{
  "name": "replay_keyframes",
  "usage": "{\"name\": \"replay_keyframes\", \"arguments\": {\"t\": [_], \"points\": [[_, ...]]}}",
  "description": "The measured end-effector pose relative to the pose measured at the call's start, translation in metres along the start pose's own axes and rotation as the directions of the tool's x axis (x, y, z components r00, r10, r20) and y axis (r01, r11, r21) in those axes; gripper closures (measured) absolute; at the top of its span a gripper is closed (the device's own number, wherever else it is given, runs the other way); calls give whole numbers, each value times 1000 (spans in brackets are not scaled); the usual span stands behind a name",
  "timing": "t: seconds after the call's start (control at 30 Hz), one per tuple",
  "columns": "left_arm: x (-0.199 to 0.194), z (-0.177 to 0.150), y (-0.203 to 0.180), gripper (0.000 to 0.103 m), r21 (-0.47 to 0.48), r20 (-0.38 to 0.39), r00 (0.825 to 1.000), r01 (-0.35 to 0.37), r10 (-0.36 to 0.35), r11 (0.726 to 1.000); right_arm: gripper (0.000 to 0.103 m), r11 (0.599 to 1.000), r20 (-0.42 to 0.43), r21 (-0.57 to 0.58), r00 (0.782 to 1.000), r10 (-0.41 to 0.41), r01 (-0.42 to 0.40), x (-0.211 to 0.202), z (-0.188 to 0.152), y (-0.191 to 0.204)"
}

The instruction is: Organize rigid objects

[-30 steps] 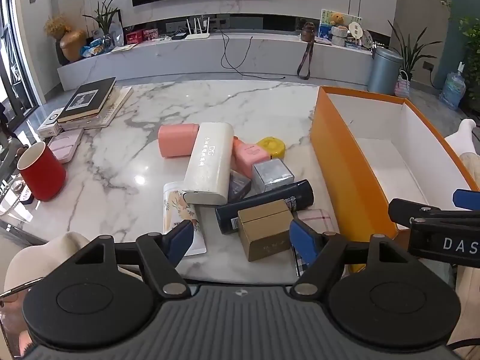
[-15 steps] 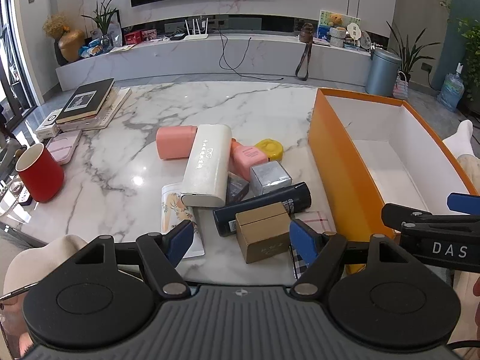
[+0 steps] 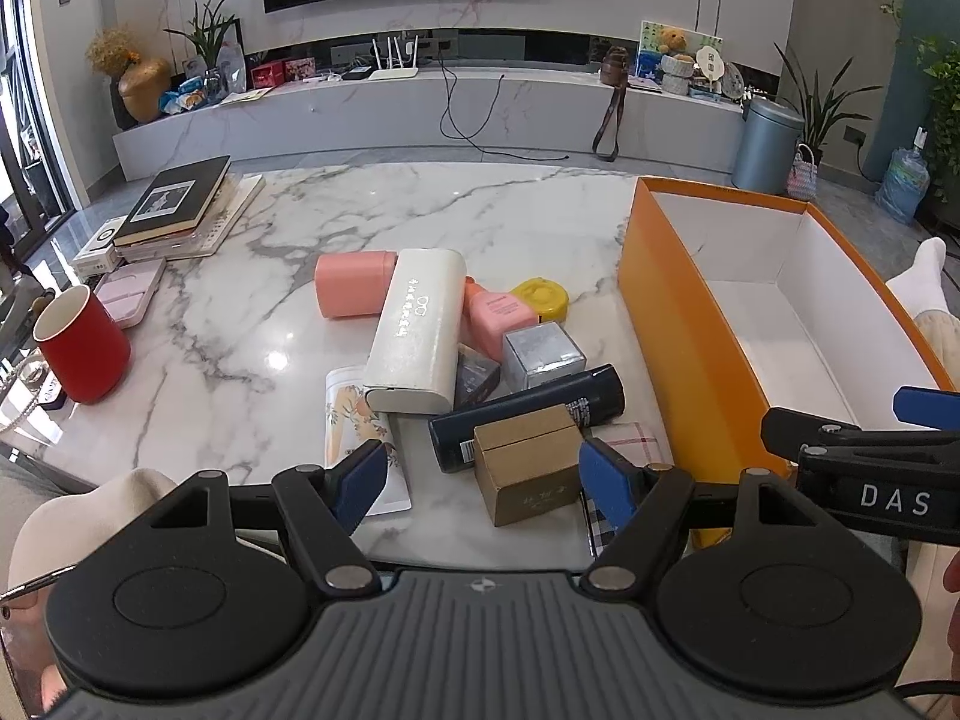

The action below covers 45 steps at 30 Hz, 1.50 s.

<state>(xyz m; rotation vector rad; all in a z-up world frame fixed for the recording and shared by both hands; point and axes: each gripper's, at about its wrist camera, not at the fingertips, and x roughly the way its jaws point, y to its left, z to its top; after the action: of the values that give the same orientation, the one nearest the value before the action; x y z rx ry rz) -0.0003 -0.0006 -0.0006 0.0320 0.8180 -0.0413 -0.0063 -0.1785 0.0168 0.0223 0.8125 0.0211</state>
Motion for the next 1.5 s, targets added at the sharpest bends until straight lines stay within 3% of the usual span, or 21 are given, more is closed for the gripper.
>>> {"name": "replay_keyframes", "arguments": {"t": [0.8,1.03,1.13,1.33,1.5], "points": [[0,0,1,17,-3,-1,1000,3,-3,1000,5,1000,-7,3,1000,-3,3,2,0,1],[0,6,4,17,4,-15,999,49,-49,999,6,1000,-4,-13,1000,-2,2,4,3,3],[0,12,9,22,14,-16,998,68,-68,998,7,999,20,-32,1000,1,0,3,9,6],[7,28,27,40,42,-51,994,99,-97,994,23,995,53,-86,997,57,-52,5,29,15],[25,47,49,54,4,-127,976,179,-177,984,47,980,18,-106,985,171,-168,22,46,28]]}}
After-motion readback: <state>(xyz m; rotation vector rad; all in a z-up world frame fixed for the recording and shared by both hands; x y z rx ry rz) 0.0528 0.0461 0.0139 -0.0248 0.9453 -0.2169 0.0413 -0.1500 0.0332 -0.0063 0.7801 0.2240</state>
